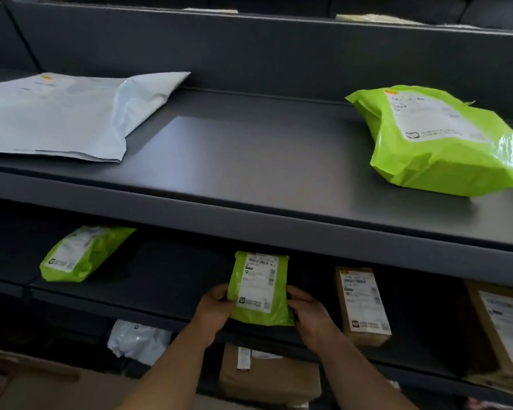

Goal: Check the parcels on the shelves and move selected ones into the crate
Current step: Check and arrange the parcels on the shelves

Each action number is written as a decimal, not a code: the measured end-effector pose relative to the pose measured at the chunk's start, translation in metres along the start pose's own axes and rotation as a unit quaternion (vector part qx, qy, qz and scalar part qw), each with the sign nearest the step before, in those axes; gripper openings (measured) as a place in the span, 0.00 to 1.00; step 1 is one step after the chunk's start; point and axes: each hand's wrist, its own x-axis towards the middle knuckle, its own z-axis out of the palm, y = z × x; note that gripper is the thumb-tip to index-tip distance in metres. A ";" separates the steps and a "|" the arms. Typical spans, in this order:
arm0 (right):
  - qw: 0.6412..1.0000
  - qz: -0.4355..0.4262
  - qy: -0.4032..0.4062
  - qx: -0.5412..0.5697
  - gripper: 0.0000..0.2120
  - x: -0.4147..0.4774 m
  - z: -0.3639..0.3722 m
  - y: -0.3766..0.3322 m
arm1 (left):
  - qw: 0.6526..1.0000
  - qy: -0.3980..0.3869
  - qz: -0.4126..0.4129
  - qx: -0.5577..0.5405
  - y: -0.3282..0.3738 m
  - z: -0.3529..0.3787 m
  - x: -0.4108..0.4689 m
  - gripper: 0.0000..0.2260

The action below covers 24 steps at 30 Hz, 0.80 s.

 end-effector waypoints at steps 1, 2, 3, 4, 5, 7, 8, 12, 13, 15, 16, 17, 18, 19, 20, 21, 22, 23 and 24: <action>1.000 -0.008 0.010 0.007 0.18 -0.001 0.002 0.003 | 1.000 0.002 0.000 -0.010 0.000 -0.003 0.000 0.15; 0.999 -0.019 0.025 0.006 0.18 -0.002 0.003 0.006 | 1.000 0.002 0.000 -0.020 0.000 -0.006 0.000 0.16; 0.999 -0.028 0.043 0.011 0.18 -0.004 0.005 0.008 | 1.000 0.001 0.001 -0.026 -0.001 -0.008 0.000 0.16; 0.997 -0.039 0.067 0.016 0.17 -0.004 0.006 0.013 | 1.000 -0.003 0.004 -0.028 -0.002 -0.010 0.001 0.16; 0.995 -0.048 0.084 0.022 0.16 -0.006 0.007 0.014 | 0.999 -0.004 0.008 -0.032 -0.002 -0.011 0.000 0.16; 0.990 -0.063 0.119 0.032 0.15 -0.011 0.011 0.017 | 0.999 -0.010 0.012 -0.043 -0.001 -0.014 -0.001 0.16; 0.988 -0.069 0.132 0.033 0.15 -0.014 0.013 0.018 | 0.999 -0.014 0.014 -0.045 -0.002 -0.015 -0.001 0.16; 0.985 -0.078 0.155 0.026 0.18 -0.018 0.019 0.021 | 0.998 -0.037 0.017 -0.039 -0.003 -0.017 0.000 0.17; 0.984 -0.080 0.155 0.023 0.19 -0.019 0.020 0.020 | 0.998 -0.042 0.020 -0.033 -0.004 -0.017 0.001 0.17; 0.986 -0.081 0.146 0.011 0.21 -0.024 0.023 0.016 | 0.998 -0.055 0.025 -0.016 -0.006 -0.015 0.004 0.18; 0.988 -0.078 0.135 0.001 0.22 -0.024 0.024 0.014 | 0.998 -0.061 0.024 -0.011 -0.006 -0.014 0.005 0.19; 0.990 -0.078 0.120 -0.009 0.23 -0.026 0.025 0.012 | 0.998 -0.066 0.025 -0.005 -0.005 -0.013 0.003 0.19; 0.990 -0.075 0.115 -0.024 0.23 -0.024 0.026 0.012 | 0.997 -0.066 0.025 0.003 -0.004 -0.011 0.002 0.19; 0.990 -0.070 0.114 -0.038 0.23 -0.024 0.026 0.013 | 0.998 -0.064 0.026 0.010 -0.002 -0.009 0.000 0.18; 0.990 -0.064 0.116 -0.038 0.23 -0.024 0.025 0.013 | 0.998 -0.055 0.027 0.021 -0.001 -0.007 -0.001 0.18; 0.990 -0.063 0.120 -0.026 0.23 -0.025 0.022 0.013 | 0.998 -0.044 0.032 0.037 0.001 -0.005 -0.002 0.18; 0.989 -0.066 0.129 -0.020 0.23 -0.029 0.020 0.010 | 0.997 -0.026 0.040 0.058 0.003 -0.004 -0.002 0.19; 0.986 -0.079 0.144 -0.015 0.22 -0.036 0.017 0.006 | 0.995 -0.002 0.053 0.082 0.004 -0.001 -0.002 0.21; 0.982 -0.095 0.164 -0.012 0.20 -0.041 0.012 0.000 | 0.991 0.025 0.071 0.113 0.007 0.002 -0.001 0.24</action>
